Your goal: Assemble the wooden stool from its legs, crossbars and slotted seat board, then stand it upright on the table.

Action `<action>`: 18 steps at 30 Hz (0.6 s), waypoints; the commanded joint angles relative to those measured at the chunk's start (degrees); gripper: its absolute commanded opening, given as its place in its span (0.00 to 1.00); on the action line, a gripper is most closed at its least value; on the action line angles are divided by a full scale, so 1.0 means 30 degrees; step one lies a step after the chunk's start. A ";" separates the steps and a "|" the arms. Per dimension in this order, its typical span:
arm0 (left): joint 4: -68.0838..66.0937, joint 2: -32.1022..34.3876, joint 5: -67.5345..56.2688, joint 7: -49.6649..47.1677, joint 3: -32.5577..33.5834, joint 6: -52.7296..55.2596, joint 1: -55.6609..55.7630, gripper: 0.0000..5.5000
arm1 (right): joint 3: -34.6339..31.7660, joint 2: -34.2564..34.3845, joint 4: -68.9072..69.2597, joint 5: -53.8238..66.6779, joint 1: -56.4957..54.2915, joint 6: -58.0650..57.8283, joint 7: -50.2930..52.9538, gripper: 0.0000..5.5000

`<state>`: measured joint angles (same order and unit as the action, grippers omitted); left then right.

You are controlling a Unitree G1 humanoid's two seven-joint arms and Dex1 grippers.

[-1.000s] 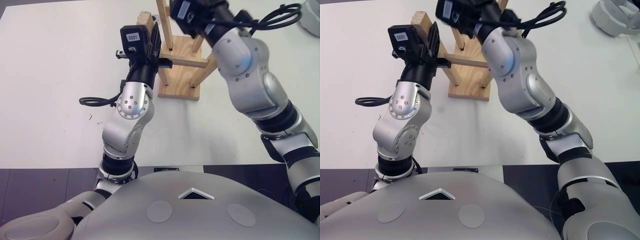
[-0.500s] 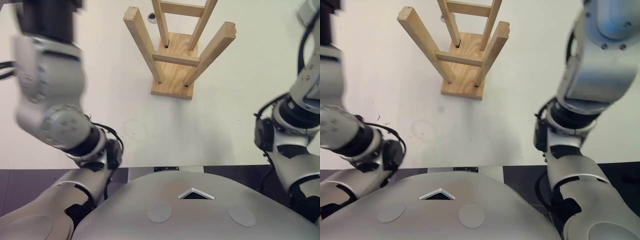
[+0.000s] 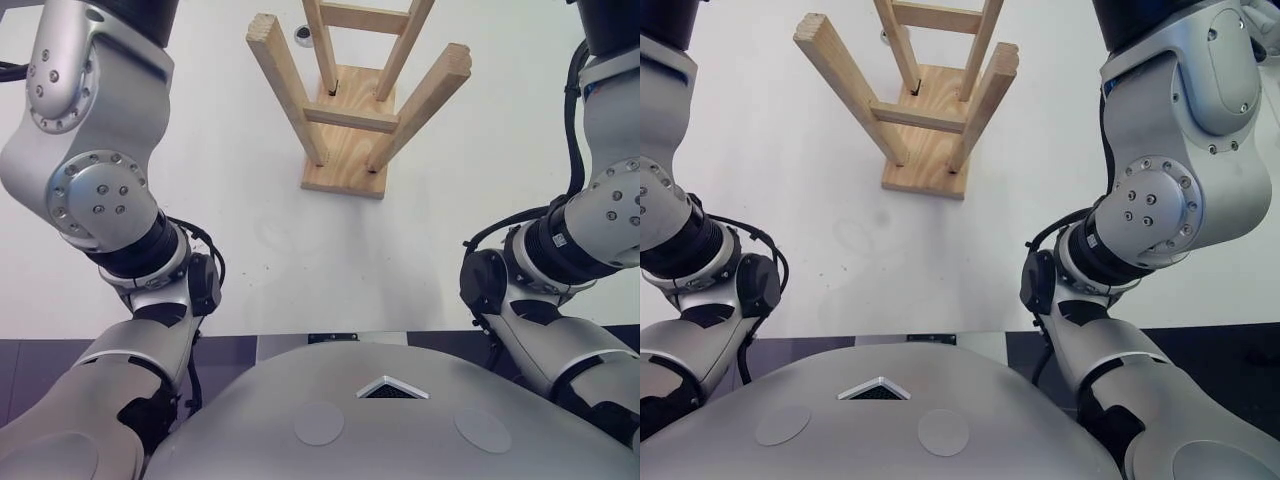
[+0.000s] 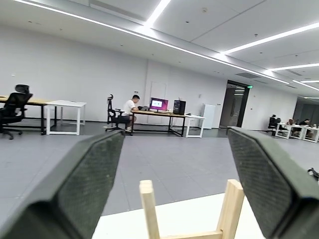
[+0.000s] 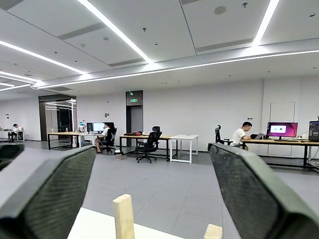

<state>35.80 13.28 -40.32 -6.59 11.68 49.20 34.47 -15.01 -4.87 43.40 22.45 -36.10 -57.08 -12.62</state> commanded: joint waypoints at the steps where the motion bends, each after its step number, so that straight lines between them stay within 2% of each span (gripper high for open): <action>1: -0.1806 -0.0690 0.0312 0.0647 -0.0595 -0.0698 -0.0110 0.69 | 0.0481 0.0324 -0.0495 0.0542 0.0404 -0.0561 0.0809 0.76; 5: -0.7101 -0.0971 0.2168 0.2089 -0.1900 -0.1884 -0.2650 0.69 | 0.2791 -0.0626 -0.1930 0.0076 0.2921 -0.3884 0.1413 0.76; 7: -0.7070 -0.0668 0.2854 0.2738 -0.3115 -0.1920 -0.4063 0.69 | 0.4072 -0.1443 -0.1797 -0.0016 0.4426 -0.4993 0.1333 0.76; 9: -0.6684 -0.0427 0.3113 0.3011 -0.3441 -0.1879 -0.4172 0.69 | 0.4098 -0.1393 -0.1545 0.0053 0.4259 -0.5019 0.1549 0.76; 13: -0.6619 -0.0256 0.2920 0.3018 -0.2294 -0.2192 -0.2347 0.69 | 0.2252 -0.0076 -0.1401 0.0748 0.1773 -0.3588 0.2112 0.76; 16: -0.6646 0.0331 0.2444 0.3070 -0.0380 -0.2701 -0.1022 0.69 | -0.0806 0.1336 -0.1338 0.2858 -0.0885 -0.2302 0.2572 0.76; 18: -0.6936 0.1296 0.2248 0.3324 0.1220 -0.3142 -0.0729 0.69 | -0.2902 0.0611 -0.1881 0.3568 -0.1654 -0.1523 0.2805 0.76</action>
<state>15.60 14.17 -33.17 2.53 11.40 40.82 30.22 -19.27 -1.15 38.95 31.97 -39.11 -63.40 -5.05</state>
